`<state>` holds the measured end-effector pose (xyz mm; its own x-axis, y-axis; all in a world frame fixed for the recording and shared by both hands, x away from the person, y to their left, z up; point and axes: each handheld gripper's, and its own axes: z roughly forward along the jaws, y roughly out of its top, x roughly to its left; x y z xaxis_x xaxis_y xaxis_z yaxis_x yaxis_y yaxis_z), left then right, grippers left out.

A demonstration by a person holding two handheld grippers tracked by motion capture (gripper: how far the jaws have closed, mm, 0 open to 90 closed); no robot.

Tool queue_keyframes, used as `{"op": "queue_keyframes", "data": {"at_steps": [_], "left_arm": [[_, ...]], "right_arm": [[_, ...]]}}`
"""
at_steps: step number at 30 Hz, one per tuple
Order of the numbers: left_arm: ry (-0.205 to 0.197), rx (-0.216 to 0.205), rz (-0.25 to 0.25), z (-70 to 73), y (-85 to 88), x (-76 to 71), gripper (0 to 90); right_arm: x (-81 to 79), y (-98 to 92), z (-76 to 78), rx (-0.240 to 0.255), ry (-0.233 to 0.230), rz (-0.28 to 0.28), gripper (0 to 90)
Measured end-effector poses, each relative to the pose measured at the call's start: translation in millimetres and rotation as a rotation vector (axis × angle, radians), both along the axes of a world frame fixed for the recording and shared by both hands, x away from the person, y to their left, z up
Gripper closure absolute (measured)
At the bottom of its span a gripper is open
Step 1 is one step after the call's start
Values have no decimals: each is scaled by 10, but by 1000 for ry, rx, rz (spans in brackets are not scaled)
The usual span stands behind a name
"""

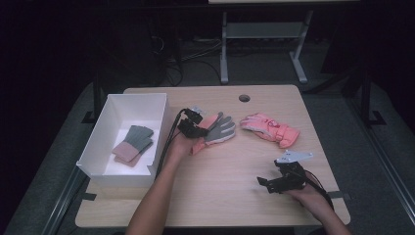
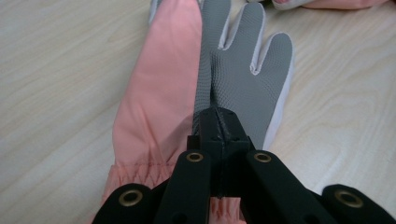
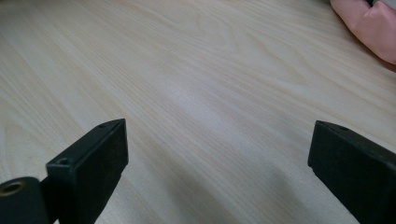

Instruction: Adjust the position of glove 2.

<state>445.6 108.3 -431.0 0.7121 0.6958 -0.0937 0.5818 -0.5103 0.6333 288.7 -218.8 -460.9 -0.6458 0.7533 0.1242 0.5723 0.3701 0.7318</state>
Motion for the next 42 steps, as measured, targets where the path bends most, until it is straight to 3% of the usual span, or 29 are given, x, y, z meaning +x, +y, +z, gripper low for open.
{"op": "queue_keyframes", "data": {"at_steps": [13,20,24,30,32,35,39,42], "left_arm": [[11,-8,-56,6,-29,-292,899],[31,-10,-119,12,-116,-466,899],[46,-34,-139,8,-182,-561,899],[60,-33,-197,22,-283,-706,899],[69,-16,-229,35,-309,-749,899],[79,-29,-251,36,-370,-824,899],[87,-6,-309,46,-452,-914,899],[96,-25,-322,42,-553,-993,899]], "right_arm": [[-1,6,1,-5,-4,3,45],[-9,16,10,-3,-5,2,45],[-8,13,9,-3,-7,3,45],[-11,6,14,-2,-10,1,45],[-9,5,14,-3,-9,1,45],[-6,5,11,-4,-7,-1,45],[-11,7,14,-2,-8,-2,45],[-14,8,15,-2,-11,2,45]]}}
